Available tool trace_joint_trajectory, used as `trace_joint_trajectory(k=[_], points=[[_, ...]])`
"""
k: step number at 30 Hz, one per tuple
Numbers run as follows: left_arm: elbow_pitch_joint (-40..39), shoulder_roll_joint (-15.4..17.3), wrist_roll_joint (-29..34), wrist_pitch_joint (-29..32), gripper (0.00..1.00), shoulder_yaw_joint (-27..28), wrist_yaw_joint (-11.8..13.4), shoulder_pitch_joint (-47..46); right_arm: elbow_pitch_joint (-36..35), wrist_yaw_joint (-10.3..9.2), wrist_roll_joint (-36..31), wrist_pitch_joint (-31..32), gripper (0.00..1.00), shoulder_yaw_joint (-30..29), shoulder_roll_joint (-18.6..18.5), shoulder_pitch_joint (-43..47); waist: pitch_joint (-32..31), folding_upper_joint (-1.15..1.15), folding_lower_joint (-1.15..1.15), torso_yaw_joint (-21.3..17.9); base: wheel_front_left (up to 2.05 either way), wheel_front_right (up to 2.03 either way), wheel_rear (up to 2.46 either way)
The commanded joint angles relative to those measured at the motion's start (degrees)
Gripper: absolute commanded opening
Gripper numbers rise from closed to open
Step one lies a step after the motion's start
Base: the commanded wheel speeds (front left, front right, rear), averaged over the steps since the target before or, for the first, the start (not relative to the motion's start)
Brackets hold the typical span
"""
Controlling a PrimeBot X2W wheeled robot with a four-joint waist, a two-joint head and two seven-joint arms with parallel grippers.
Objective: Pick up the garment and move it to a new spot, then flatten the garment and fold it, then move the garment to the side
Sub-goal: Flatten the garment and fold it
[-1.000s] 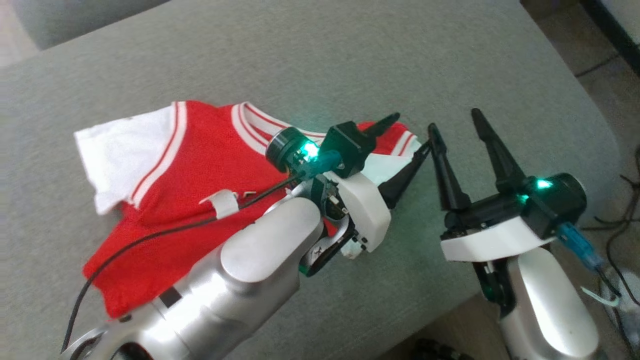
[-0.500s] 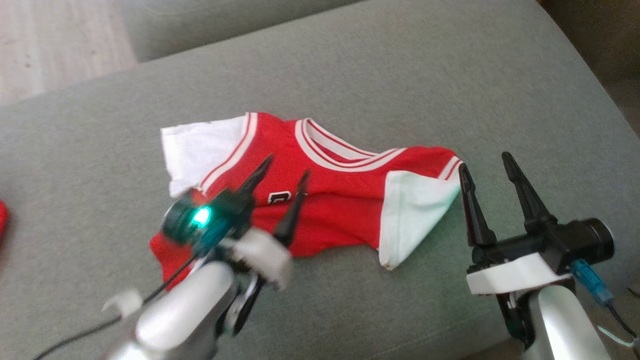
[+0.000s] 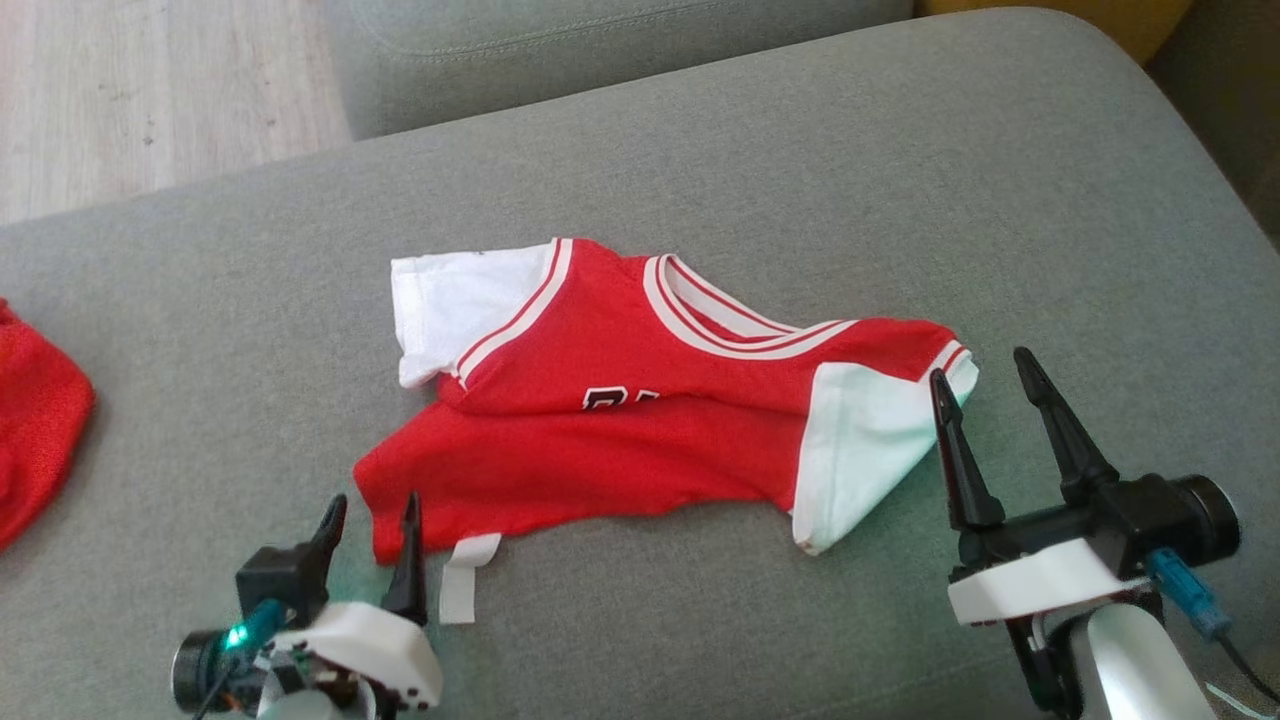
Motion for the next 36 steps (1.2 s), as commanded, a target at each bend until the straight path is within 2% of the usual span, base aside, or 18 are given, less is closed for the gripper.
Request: trace_joint_trajectory(k=[1,5,12,13,14,15,16,20,26,31,32,36], points=[[-1.1,1.6,-0.3,-0.5,1.00,2.6,0.0,-1.4,-1.5,-0.04,-0.2,-0.2,1.00,1.4,-1.0,-1.0,0.1,0.00,0.01,0.1,0.00,0.00,0.00],[-0.4,1.7,-1.6,0.8,1.00,2.2,-1.0,-0.2,-1.3,-0.04,-0.1,-0.2,1.00,1.6,-1.4,-1.1,0.4,0.00,0.01,0.2,0.00,0.00,0.00],[2.9,-0.1,-3.4,2.3,1.00,1.6,-3.2,-1.1,-1.2,-0.04,0.0,-0.2,1.00,2.0,-1.5,-1.9,1.2,0.00,0.01,-0.5,0.00,0.00,0.00],[3.6,-0.3,-3.5,2.7,0.96,1.4,-3.5,-1.5,-1.2,-0.04,0.0,-0.2,1.00,2.1,-1.5,-2.0,1.3,0.00,0.01,-0.6,0.00,0.00,0.00],[4.4,-0.6,-3.6,3.1,0.45,1.1,-4.0,-1.9,-1.2,-0.04,0.0,-0.2,1.00,2.1,-1.5,-2.0,1.5,0.00,0.01,-0.7,0.00,0.00,0.00],[5.0,-0.8,-3.7,3.5,0.18,0.8,-4.5,-2.2,-1.2,-0.04,0.0,-0.2,1.00,2.2,-1.5,-2.1,1.6,0.00,0.01,-0.8,0.00,0.00,0.00],[5.6,-1.1,-3.8,3.8,0.00,0.5,-5.1,-2.5,-1.2,-0.04,0.0,-0.2,1.00,2.2,-1.5,-2.1,1.8,0.00,0.01,-0.9,0.00,0.00,0.00],[7.3,-2.1,-4.2,4.6,0.00,-0.5,-7.1,-3.4,-1.2,-0.04,0.0,-0.2,1.00,1.7,-1.4,-2.1,2.2,0.00,0.01,-0.8,0.00,0.00,0.00],[5.6,-1.9,-4.8,4.2,0.00,-0.4,-7.7,-2.7,-1.1,-0.04,-0.2,-0.2,1.00,0.8,-1.3,-0.9,1.6,0.00,0.01,1.6,0.00,0.00,0.00],[-3.1,2.3,-4.7,5.1,0.00,-0.6,-6.1,1.6,-1.2,-0.04,-0.2,-0.2,1.00,0.8,-1.2,-0.2,0.6,0.00,0.01,4.5,0.00,0.00,0.00],[-3.1,2.3,-4.7,5.1,0.00,-0.6,-6.1,1.6,-1.2,-0.04,-0.2,-0.2,1.00,0.8,-1.2,-0.2,0.6,0.00,0.01,4.5,0.00,0.00,0.00],[-12.7,6.7,-5.7,6.6,0.00,0.1,-4.0,6.1,-1.0,-0.04,-0.1,-0.2,1.00,1.3,-1.5,0.1,0.0,0.00,0.01,6.6,0.00,0.00,0.00]])
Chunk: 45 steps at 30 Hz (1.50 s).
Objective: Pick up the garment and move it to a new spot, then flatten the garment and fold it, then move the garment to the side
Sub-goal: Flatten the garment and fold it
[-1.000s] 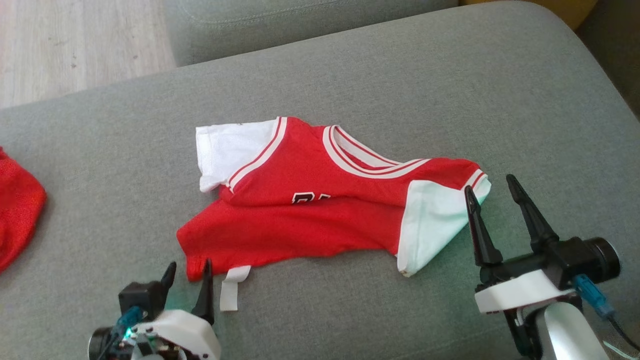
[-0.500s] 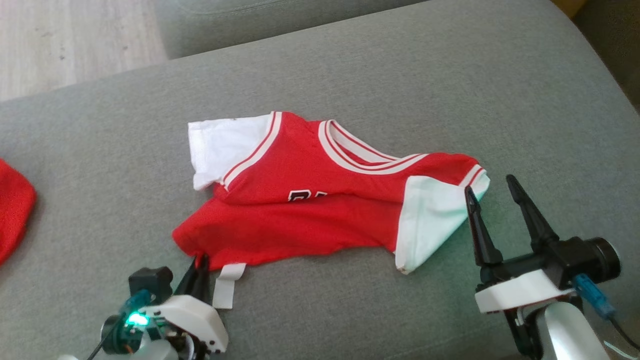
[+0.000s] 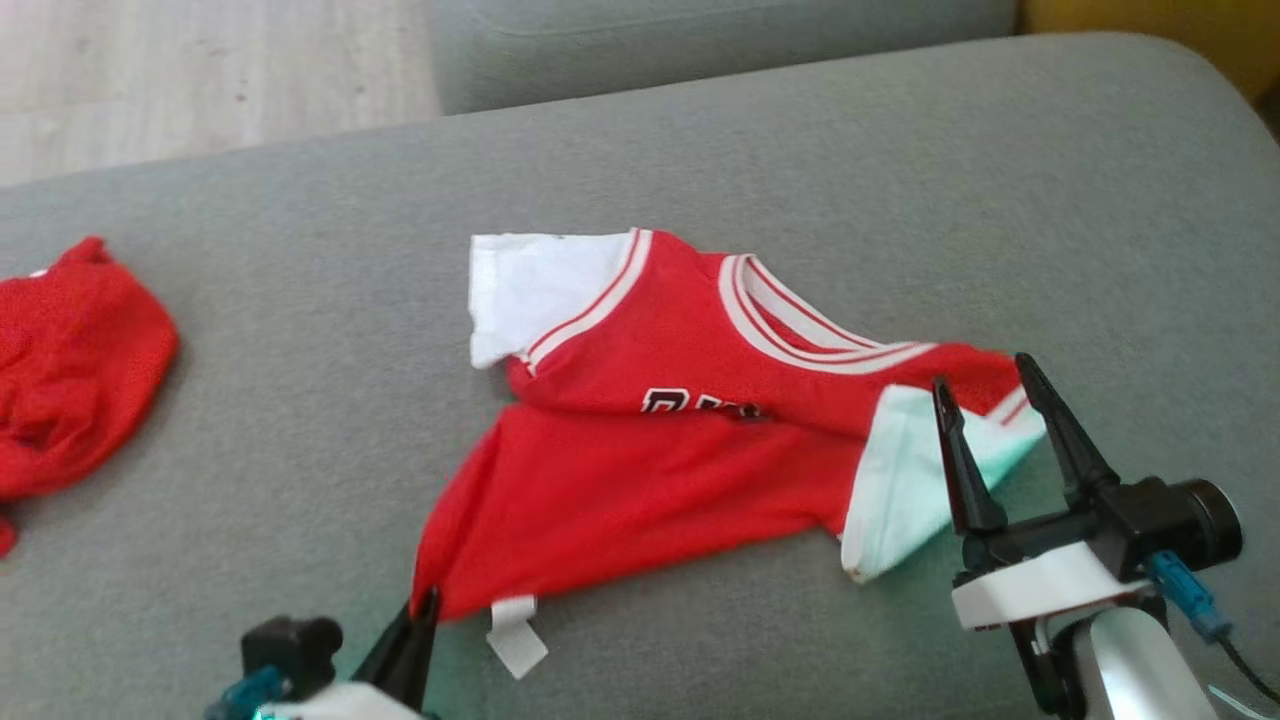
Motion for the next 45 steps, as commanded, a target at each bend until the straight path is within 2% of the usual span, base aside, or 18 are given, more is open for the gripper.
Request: trace_joint_trajectory(k=[1,5,7,9,10,11,14,17,20,22,24,27,34,35,36,43,44,45], points=[[-3.1,2.4,-0.7,0.2,0.00,2.6,0.8,-0.4,-1.6,-0.04,-0.1,-0.2,1.00,1.5,-0.9,-0.1,-0.5,0.00,0.00,1.1,0.00,0.00,0.00],[-7.2,4.2,-2.3,2.2,0.00,2.5,2.1,2.6,-1.4,-0.04,0.0,-0.2,1.00,2.0,-1.0,-0.5,-0.4,0.00,0.00,2.1,0.00,0.00,0.00],[-6.2,2.7,-2.8,2.2,0.00,2.2,2.4,2.4,-1.0,-0.04,0.1,-0.2,1.00,2.7,-1.2,-0.8,-0.4,0.00,0.00,2.2,0.00,0.00,0.00],[-4.7,1.9,-2.1,1.8,0.42,2.0,3.0,1.8,-0.8,-0.04,0.2,-0.2,1.00,3.3,-1.3,-1.1,-0.5,0.00,0.00,1.7,0.00,0.00,0.00],[-4.0,1.6,-1.8,1.5,0.99,2.0,3.2,1.6,-0.8,-0.04,0.3,-0.2,1.00,3.4,-1.4,-1.2,-0.6,0.00,0.00,1.3,0.00,0.00,0.00],[-3.6,1.5,-1.7,1.2,1.00,2.1,3.3,1.6,-0.8,-0.04,0.3,-0.2,1.00,3.4,-1.4,-1.2,-0.7,0.00,0.00,0.9,0.00,0.00,0.00],[-3.0,2.7,-1.8,0.6,1.00,3.4,4.3,1.8,-0.9,-0.04,0.3,-0.2,1.00,3.3,-1.5,-1.2,-0.8,0.00,0.00,-0.6,0.00,0.00,0.00],[-3.9,5.6,-1.1,-0.4,1.00,5.8,6.7,1.9,-1.1,-0.04,0.3,-0.2,1.00,3.1,-1.6,-1.1,-0.9,0.00,0.00,-2.1,0.00,0.00,0.00],[-7.2,7.5,-0.6,-1.2,1.00,8.1,8.5,0.6,-1.3,-0.04,0.3,-0.2,1.00,3.0,-1.5,-1.1,-0.8,0.00,0.00,-3.3,0.00,0.00,0.00],[-9.7,7.7,-0.2,-0.9,1.00,8.7,8.7,-1.4,-1.5,-0.04,0.3,-0.2,1.00,3.0,-1.4,-1.1,-0.5,0.00,0.00,-3.9,0.00,0.00,0.00],[-11.0,7.3,0.8,0.9,1.00,7.6,8.0,-4.5,-1.6,-0.04,0.4,-0.2,1.00,3.2,-1.3,-1.4,0.1,0.00,0.00,-4.5,0.00,0.00,0.00],[-10.4,4.3,2.0,4.7,1.00,4.4,6.1,-10.3,-1.6,-0.04,0.5,-0.2,1.00,3.4,-1.0,-2.1,1.0,0.00,0.00,-5.5,0.00,0.00,0.00],[0.1,-0.8,4.0,11.3,1.00,-0.7,2.5,-19.8,-1.6,-0.04,0.7,-0.2,1.00,4.2,-0.3,-3.9,3.4,0.00,0.00,-8.9,0.00,0.00,0.00],[0.1,-0.8,4.0,11.3,1.00,-0.7,2.5,-19.8,-1.6,-0.04,0.7,-0.2,1.00,4.2,-0.3,-3.9,3.4,0.00,0.00,-8.9,0.00,0.00,0.00],[2.6,-1.5,3.2,12.7,1.00,-1.3,1.0,-20.8,-1.7,-0.04,0.7,-0.2,1.00,3.8,-0.2,-4.0,4.1,0.00,0.00,-9.6,0.00,0.00,0.00],[9.4,-3.1,2.5,13.7,1.00,-2.1,-1.8,-23.2,-1.8,-0.04,0.8,-0.2,1.00,3.6,0.1,-4.3,5.9,0.00,0.00,-11.1,0.00,0.00,0.00],[10.4,-3.5,2.3,13.9,0.93,-2.3,-2.4,-23.5,-1.8,-0.04,0.8,-0.2,1.00,3.5,0.2,-4.4,6.1,0.00,0.00,-11.2,0.00,0.00,0.00],[11.2,-3.9,2.1,14.0,0.35,-2.4,-2.9,-23.9,-1.9,-0.04,0.8,-0.2,1.00,3.5,0.2,-4.6,6.3,0.00,0.00,-11.4,0.00,0.00,0.00]])
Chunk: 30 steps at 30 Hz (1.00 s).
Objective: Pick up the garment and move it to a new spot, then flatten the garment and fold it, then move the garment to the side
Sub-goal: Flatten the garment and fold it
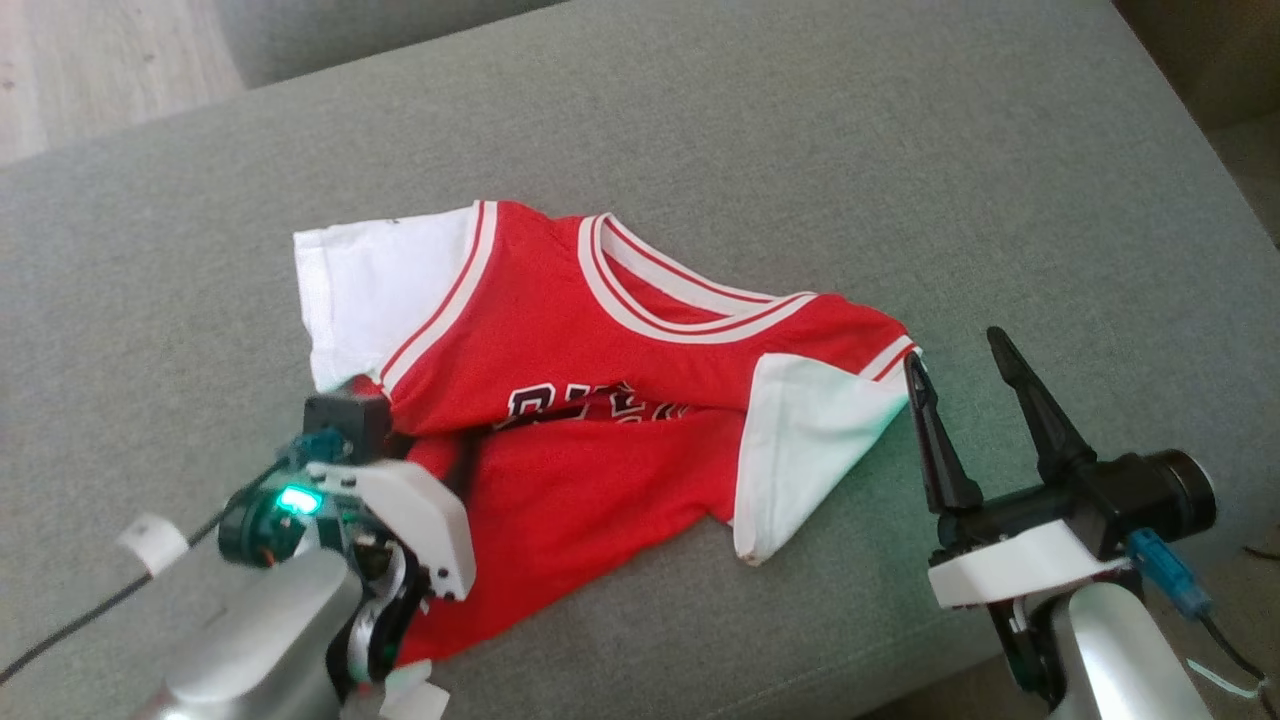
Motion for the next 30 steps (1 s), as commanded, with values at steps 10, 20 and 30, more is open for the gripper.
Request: trace_joint_trajectory(k=[10,20,30], points=[[7.0,-1.4,2.3,-6.1,0.00,4.1,0.8,-8.8,-2.0,-0.04,0.2,-0.2,1.00,0.6,0.3,-2.7,1.3,0.00,0.00,0.4,0.00,0.00,0.00],[18.6,-2.2,3.8,-10.5,0.00,7.0,2.4,-16.4,-1.3,-0.04,0.2,-0.2,1.00,1.8,-0.2,-4.2,1.1,0.00,0.00,0.9,0.00,0.00,0.00],[16.6,-1.5,-0.2,-13.7,1.00,9.5,1.2,-10.1,-1.1,-0.04,0.2,-0.2,1.00,0.4,-0.7,-1.7,-1.8,0.00,0.00,1.0,0.00,0.00,0.00]])
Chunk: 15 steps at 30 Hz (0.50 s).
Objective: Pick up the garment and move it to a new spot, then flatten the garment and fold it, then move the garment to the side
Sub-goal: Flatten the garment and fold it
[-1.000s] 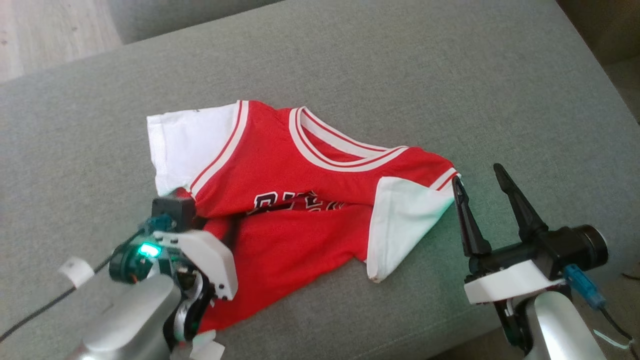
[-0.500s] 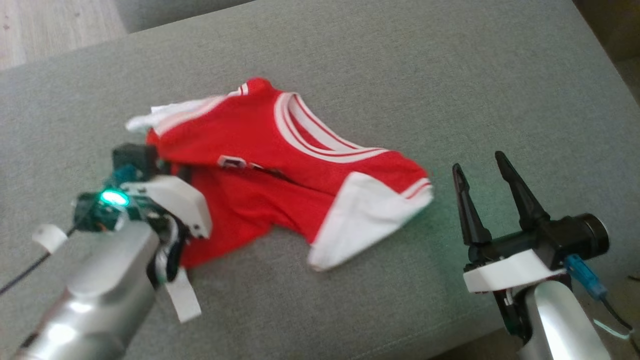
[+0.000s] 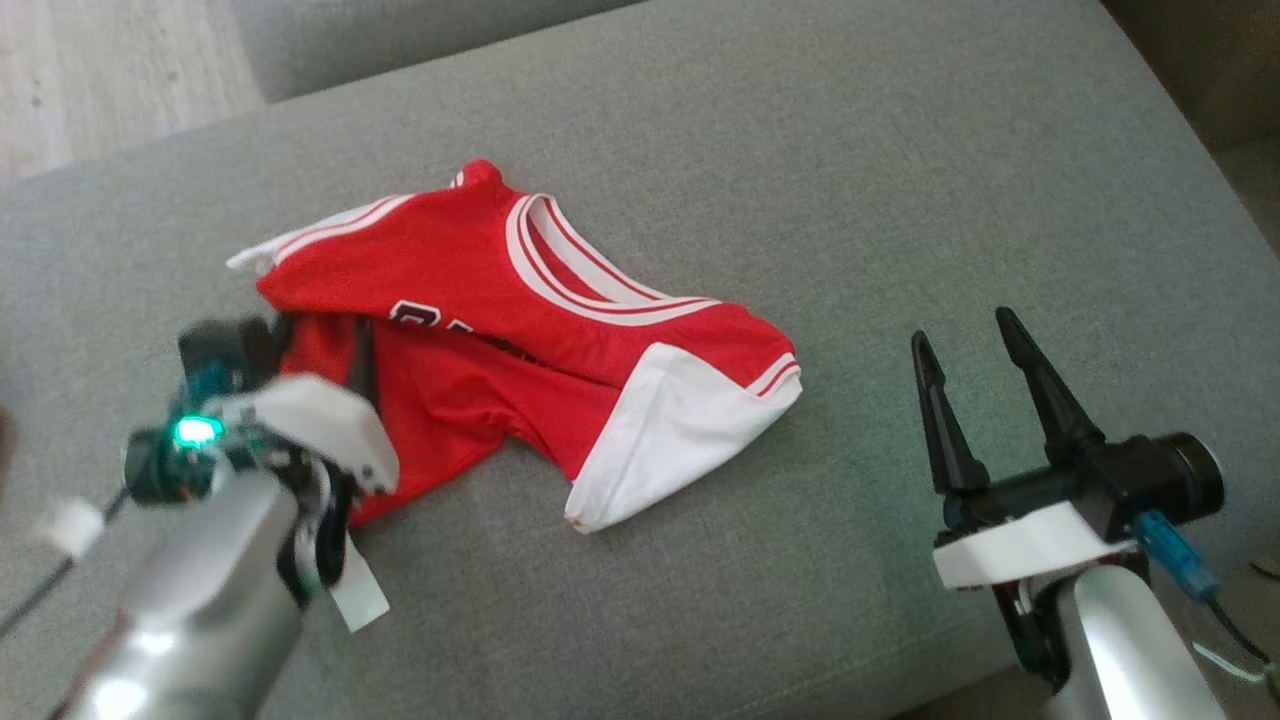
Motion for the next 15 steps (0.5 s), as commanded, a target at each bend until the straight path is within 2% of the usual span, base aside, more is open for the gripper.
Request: trace_joint_trajectory(k=[1,7,8,9,11,13,15], points=[[-4.0,2.8,-0.6,-1.4,1.00,3.0,0.8,0.9,-1.7,-0.04,0.1,-0.2,1.00,0.7,-0.9,0.5,-0.8,0.00,0.00,0.3,0.00,0.00,0.00],[-22.0,6.5,-2.4,-2.8,1.00,4.9,6.3,11.3,-2.3,-0.04,0.0,-0.2,1.00,0.7,-0.8,1.1,-1.7,0.00,0.00,-0.4,0.00,0.00,0.00],[-25.5,7.4,-2.1,-2.9,1.00,4.7,7.6,13.0,-2.4,-0.04,0.1,-0.2,1.00,0.7,-0.7,1.0,-1.7,0.00,0.00,-0.5,0.00,0.00,0.00],[-25.5,7.4,-2.1,-2.9,1.00,4.7,7.6,13.0,-2.4,-0.04,0.1,-0.2,1.00,0.7,-0.7,1.0,-1.7,0.00,0.00,-0.5,0.00,0.00,0.00],[-32.5,8.6,-1.5,-2.7,1.00,4.2,9.9,16.1,-2.5,-0.04,0.1,-0.2,1.00,0.9,-0.6,1.0,-1.4,0.00,0.00,-0.8,0.00,0.00,0.00],[-39.2,8.6,-1.0,-1.6,1.00,2.1,10.3,18.2,-2.8,-0.04,0.1,-0.2,1.00,1.1,-0.5,1.0,-0.8,0.00,0.00,-1.1,0.00,0.00,0.00],[-43.7,7.7,-1.2,0.3,1.00,-0.6,9.6,19.0,-2.8,-0.04,0.2,-0.2,1.00,1.2,-0.4,0.8,-0.2,0.00,0.00,-1.2,0.00,0.00,0.00]])
